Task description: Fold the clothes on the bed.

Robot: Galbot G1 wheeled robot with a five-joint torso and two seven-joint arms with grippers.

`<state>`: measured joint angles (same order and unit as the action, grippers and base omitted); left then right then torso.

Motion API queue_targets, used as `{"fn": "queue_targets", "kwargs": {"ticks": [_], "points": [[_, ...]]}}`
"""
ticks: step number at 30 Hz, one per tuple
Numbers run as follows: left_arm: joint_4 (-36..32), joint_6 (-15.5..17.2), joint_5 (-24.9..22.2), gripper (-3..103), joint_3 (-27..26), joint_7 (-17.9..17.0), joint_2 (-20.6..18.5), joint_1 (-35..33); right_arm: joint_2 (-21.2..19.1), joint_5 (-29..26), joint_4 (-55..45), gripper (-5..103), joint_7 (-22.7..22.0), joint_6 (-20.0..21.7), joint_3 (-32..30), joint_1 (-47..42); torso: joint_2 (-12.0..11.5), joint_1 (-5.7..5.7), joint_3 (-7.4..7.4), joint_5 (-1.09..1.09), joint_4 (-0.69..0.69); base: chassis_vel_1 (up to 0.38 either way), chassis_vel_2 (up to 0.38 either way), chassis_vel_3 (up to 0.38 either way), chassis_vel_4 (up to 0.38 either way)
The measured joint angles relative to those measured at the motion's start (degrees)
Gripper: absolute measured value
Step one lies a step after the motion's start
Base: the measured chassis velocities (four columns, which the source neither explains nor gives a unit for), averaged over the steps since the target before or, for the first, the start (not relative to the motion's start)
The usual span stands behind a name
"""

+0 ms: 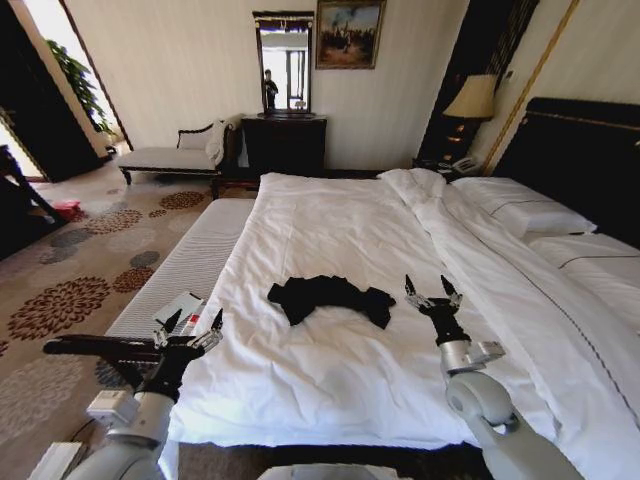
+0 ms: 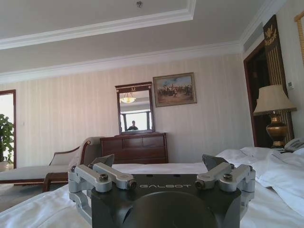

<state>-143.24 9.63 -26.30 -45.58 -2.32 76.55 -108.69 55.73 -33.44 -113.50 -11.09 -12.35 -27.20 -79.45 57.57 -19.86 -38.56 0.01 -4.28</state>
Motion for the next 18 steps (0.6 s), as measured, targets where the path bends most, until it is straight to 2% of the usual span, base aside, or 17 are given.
{"fn": "queue_targets", "kwargs": {"ticks": [3,11,14,15,17,18], "points": [[0.00,0.57,-0.13,100,0.74,0.01,1.35,0.51,-0.02,-0.13,2.21,100,-0.17,-0.27,1.46,1.57,0.00,0.00,0.00,-0.01,-0.05,0.000,0.000,0.000,0.000],[0.00,1.22,-2.27,100,0.85,-0.89,2.21,0.89,-0.85,-1.00,5.17,100,-0.42,-0.42,5.69,6.24,0.00,0.00,0.00,0.01,-0.03,-0.005,-0.007,0.005,0.006],[0.00,2.75,-5.84,100,0.06,-3.83,1.30,1.70,-2.43,-4.10,5.17,100,-2.00,1.34,8.81,8.90,0.00,0.00,0.00,-0.01,-0.03,0.000,0.000,0.000,0.000],[0.00,2.75,-5.84,100,0.06,-3.83,1.30,1.70,-2.43,-4.10,5.17,100,-2.00,1.34,8.81,8.90,0.00,0.00,0.00,-0.01,-0.03,0.000,0.000,0.000,0.000],[0.00,4.94,-9.70,100,-1.39,-7.66,-0.38,3.66,-4.55,-7.63,4.90,100,-2.38,3.68,11.41,11.37,0.00,0.00,0.00,-0.03,-0.03,0.000,0.000,0.000,0.000],[0.00,6.02,-11.64,100,-2.27,-9.31,-1.39,4.78,-5.75,-10.21,4.62,100,-2.84,6.37,12.88,13.13,0.00,0.00,0.00,-0.03,-0.05,0.000,0.000,0.000,0.000]]}}
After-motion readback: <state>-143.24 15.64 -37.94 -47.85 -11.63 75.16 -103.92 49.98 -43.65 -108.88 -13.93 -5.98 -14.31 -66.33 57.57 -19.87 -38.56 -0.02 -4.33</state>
